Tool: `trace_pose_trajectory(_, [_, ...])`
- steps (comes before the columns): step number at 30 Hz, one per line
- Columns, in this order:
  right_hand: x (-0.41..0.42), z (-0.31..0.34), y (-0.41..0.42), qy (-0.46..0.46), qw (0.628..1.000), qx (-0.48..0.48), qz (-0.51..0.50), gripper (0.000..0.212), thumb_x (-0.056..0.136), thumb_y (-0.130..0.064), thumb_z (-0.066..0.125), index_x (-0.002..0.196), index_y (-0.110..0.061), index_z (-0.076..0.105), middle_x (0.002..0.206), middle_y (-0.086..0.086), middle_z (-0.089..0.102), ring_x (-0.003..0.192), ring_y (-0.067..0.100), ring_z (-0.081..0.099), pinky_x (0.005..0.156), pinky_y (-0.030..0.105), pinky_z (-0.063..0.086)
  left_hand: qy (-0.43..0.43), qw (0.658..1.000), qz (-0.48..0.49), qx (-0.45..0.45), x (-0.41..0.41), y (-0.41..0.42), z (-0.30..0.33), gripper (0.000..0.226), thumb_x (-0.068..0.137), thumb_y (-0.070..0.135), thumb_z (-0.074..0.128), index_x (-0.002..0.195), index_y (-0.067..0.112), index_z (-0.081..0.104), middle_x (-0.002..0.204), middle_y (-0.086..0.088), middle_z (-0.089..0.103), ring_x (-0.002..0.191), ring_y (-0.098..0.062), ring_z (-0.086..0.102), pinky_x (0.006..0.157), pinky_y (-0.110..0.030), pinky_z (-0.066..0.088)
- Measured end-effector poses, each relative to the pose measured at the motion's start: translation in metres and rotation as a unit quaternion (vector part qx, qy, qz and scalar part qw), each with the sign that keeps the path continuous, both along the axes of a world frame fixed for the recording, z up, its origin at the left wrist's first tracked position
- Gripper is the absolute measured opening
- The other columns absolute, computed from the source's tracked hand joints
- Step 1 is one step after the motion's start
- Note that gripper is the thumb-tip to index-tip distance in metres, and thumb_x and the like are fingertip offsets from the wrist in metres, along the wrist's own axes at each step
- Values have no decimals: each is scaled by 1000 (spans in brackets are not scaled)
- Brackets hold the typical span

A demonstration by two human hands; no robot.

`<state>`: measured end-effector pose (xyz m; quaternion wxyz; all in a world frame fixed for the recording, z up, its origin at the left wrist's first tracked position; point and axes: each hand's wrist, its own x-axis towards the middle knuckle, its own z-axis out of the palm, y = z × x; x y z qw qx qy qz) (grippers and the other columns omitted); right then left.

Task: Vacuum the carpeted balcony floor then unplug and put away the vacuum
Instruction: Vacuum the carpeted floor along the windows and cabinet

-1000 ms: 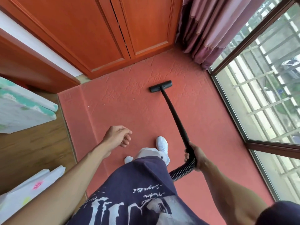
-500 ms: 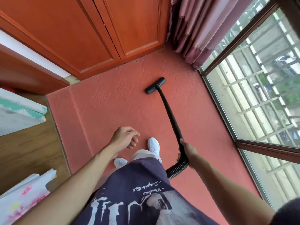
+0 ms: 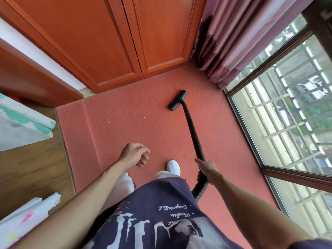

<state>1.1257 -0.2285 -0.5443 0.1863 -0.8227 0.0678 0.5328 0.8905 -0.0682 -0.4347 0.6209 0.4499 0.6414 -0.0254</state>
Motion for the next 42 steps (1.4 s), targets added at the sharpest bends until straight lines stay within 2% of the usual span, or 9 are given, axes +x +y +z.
trace_pose_trajectory(3, [-30, 9, 27, -37, 996, -17, 85, 22, 75, -13, 74, 81, 2, 59, 58, 12, 59, 38, 23, 56, 41, 32, 52, -20, 1000, -8, -22, -23, 7, -6, 20, 91, 6, 49, 80, 5, 65, 64, -11, 61, 46, -17, 53, 44, -23, 44])
trace_pose_trajectory(7, [-80, 31, 23, -30, 998, -15, 45, 12, 73, -3, 66, 77, 4, 58, 54, 14, 51, 35, 21, 48, 39, 27, 46, -53, 997, -38, -49, -69, 21, -8, 20, 92, 7, 49, 82, 4, 65, 62, -8, 60, 45, -16, 53, 44, -22, 44])
trace_pose_trajectory(14, [-181, 102, -57, 9, 995, -71, 68, 13, 76, -4, 68, 68, 0, 59, 52, 17, 52, 42, 24, 48, 44, 30, 46, -50, 993, -77, -78, -163, 58, -20, 17, 90, 9, 50, 83, 4, 65, 62, -8, 61, 45, -16, 54, 43, -20, 43])
trace_pose_trajectory(20, [-236, 101, -61, 38, 992, -100, 70, 18, 78, -4, 67, 69, 1, 54, 51, 16, 49, 37, 21, 45, 42, 29, 44, -38, 987, -108, -109, -208, 52, -30, 18, 90, 9, 49, 84, 5, 65, 65, -8, 62, 49, -18, 53, 46, -22, 43])
trace_pose_trajectory(25, [-237, 70, -23, 33, 989, -84, 120, 21, 77, -6, 68, 85, 8, 55, 55, 14, 50, 39, 22, 50, 44, 31, 48, -35, 986, -104, -123, -224, 28, -25, 17, 91, 8, 48, 85, 4, 64, 64, -8, 61, 48, -16, 53, 46, -22, 44])
trace_pose_trajectory(30, [-236, 37, 24, 40, 986, -51, 155, 28, 80, -5, 71, 93, 6, 49, 60, 15, 50, 43, 24, 51, 42, 32, 48, -37, 993, -22, -106, -240, 11, -21, 18, 90, 3, 47, 77, 4, 60, 61, -11, 55, 40, -15, 48, 40, -17, 37])
trace_pose_trajectory(33, [-245, 28, 37, 25, 985, -21, 169, 33, 78, -13, 73, 96, 3, 51, 62, 14, 54, 44, 25, 54, 45, 34, 50, -28, 995, 9, -95, -255, -6, -19, 15, 89, 5, 49, 81, 3, 61, 63, -12, 57, 45, -18, 48, 43, -20, 37])
trace_pose_trajectory(38, [-243, 41, 8, 11, 991, -3, 134, 34, 77, -17, 74, 98, 2, 55, 67, 13, 56, 43, 24, 54, 45, 31, 50, -12, 996, 16, -86, -257, -41, -12, 17, 91, 6, 50, 81, 4, 64, 63, -9, 59, 50, -20, 49, 49, -24, 39])
trace_pose_trajectory(42, [-208, 62, -43, 60, 995, 10, 78, 24, 83, -16, 70, 90, 1, 55, 57, 12, 52, 40, 21, 49, 43, 28, 47, -21, 996, 22, -85, -239, -62, -7, 15, 91, 5, 50, 82, 3, 63, 63, -11, 58, 46, -19, 48, 47, -22, 38])
